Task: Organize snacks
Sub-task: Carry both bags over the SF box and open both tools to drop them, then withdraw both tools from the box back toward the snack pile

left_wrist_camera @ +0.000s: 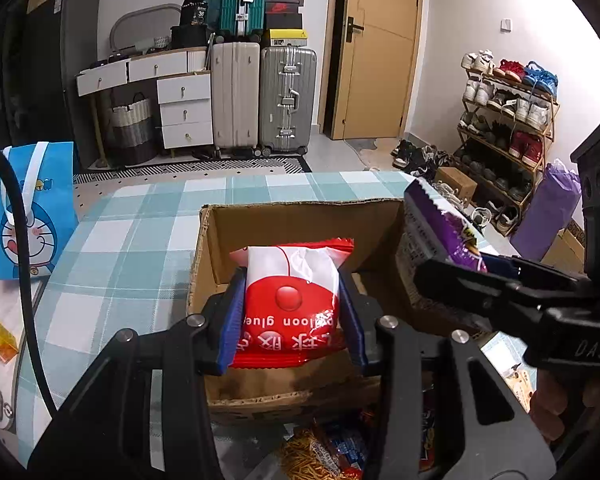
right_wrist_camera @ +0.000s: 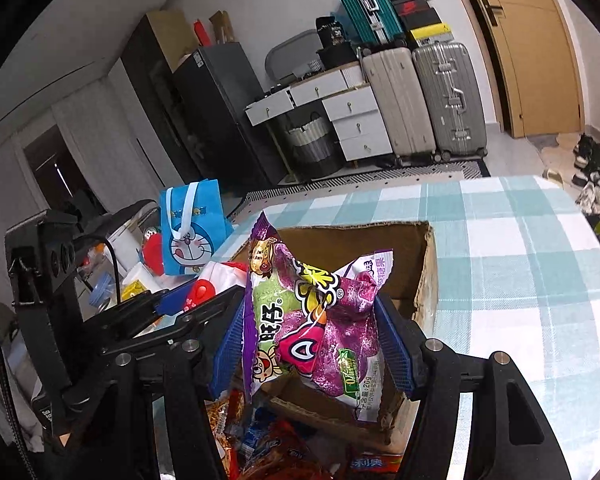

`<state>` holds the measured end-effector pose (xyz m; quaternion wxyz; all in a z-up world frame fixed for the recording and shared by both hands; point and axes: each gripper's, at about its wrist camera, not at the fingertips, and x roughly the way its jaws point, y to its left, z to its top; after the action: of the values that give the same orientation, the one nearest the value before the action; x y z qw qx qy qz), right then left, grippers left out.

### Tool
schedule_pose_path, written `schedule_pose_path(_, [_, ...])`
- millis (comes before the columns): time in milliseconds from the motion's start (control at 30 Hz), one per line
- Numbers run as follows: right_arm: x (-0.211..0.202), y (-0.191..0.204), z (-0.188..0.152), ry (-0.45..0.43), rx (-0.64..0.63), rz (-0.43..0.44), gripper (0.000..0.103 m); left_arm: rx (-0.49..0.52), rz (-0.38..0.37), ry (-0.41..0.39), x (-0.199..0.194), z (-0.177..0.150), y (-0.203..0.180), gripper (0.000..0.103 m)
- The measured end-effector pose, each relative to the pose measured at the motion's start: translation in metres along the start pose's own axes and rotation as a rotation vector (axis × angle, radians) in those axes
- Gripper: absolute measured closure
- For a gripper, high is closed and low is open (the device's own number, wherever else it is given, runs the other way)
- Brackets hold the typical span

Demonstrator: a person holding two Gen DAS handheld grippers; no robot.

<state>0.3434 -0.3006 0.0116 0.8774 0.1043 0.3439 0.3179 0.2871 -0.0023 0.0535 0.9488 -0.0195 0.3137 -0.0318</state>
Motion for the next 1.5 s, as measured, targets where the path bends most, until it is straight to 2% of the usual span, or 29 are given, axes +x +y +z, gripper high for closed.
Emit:
schedule_pose_path(267, [0.001,0.000,-0.004,0.006,0.006,0.009,0.039,0.010,0.000,0.021,0.004,0.003,-0.004,0.062])
schedule_pose_path(333, [-0.001,-0.001,-0.005,0.004,0.004,0.006,0.032,0.005,-0.023,0.032,-0.001,0.005,-0.003,0.053])
schedule_pose_path(400, [-0.006,-0.001,-0.005,-0.014,-0.013,-0.011,0.024,0.000,-0.024,0.020,-0.010,0.003,-0.001,0.026])
schedule_pose_path(433, [-0.012,-0.001,-0.005,-0.032,-0.026,-0.018,0.016,0.001,-0.022,0.006,-0.017,0.001,0.001,0.021])
schedule_pose_path(500, [-0.024,-0.002,-0.004,-0.058,-0.027,-0.015,0.001,0.013,-0.030,-0.033,-0.032,-0.003,0.002,0.018])
schedule_pose_path(567, [-0.039,-0.005,-0.004,-0.096,-0.015,-0.012,0.001,0.020,-0.033,-0.045,-0.047,-0.008,0.003,0.012])
schedule_pose_path(600, [-0.045,-0.006,-0.005,-0.107,-0.012,-0.012,0.001,0.019,-0.028,-0.051,-0.053,-0.011,0.003,0.001])
schedule_pose_path(700, [-0.067,-0.008,-0.008,-0.128,-0.013,-0.017,0.001,0.020,-0.020,-0.082,-0.073,-0.026,0.006,0.001])
schedule_pose_path(833, [-0.090,-0.008,-0.021,-0.119,-0.025,-0.042,0.001,0.020,-0.015,-0.081,-0.093,-0.048,0.013,0.001])
schedule_pose_path(967, [-0.106,-0.005,-0.041,-0.100,-0.068,-0.103,0.001,0.014,-0.018,-0.075,-0.109,-0.071,0.018,0.001])
schedule_pose_path(1100, [-0.115,0.001,-0.060,-0.062,-0.115,-0.160,0.001,0.033,-0.013,-0.065,-0.120,-0.089,0.016,0.001])
schedule_pose_path(1500, [-0.136,0.004,-0.109,-0.035,-0.113,-0.197,0.001,0.018,-0.012,-0.026,-0.142,-0.123,0.012,0.001])
